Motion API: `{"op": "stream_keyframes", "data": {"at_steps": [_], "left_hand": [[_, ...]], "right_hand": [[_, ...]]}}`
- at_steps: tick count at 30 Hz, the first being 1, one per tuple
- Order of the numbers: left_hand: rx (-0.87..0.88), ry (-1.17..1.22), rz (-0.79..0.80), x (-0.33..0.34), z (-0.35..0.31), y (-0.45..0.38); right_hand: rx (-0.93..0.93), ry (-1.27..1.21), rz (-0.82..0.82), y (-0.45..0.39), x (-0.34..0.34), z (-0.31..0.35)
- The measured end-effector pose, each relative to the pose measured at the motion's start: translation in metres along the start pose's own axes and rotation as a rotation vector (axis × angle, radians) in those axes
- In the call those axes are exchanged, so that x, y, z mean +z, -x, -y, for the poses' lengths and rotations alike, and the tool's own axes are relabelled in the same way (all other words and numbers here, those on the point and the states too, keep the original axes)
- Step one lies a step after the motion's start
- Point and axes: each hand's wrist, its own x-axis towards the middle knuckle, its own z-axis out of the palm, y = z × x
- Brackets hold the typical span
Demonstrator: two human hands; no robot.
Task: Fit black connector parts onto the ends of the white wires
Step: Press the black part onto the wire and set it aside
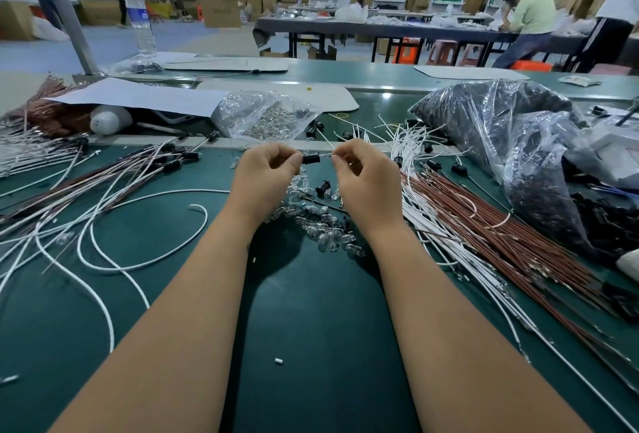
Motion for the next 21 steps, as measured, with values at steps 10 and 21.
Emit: {"op": "stream_keyframes", "data": {"at_steps": [10,21], "left_hand": [[0.093,-0.055,0.023,0.005,-0.006,0.004],[0.032,0.093,0.028,0.003,-0.010,0.007]], "right_hand": [[0.177,-0.150,0.010,-0.002,0.004,-0.001],[0.123,-0.133,0.080,-0.001,0.003,0.000]]}}
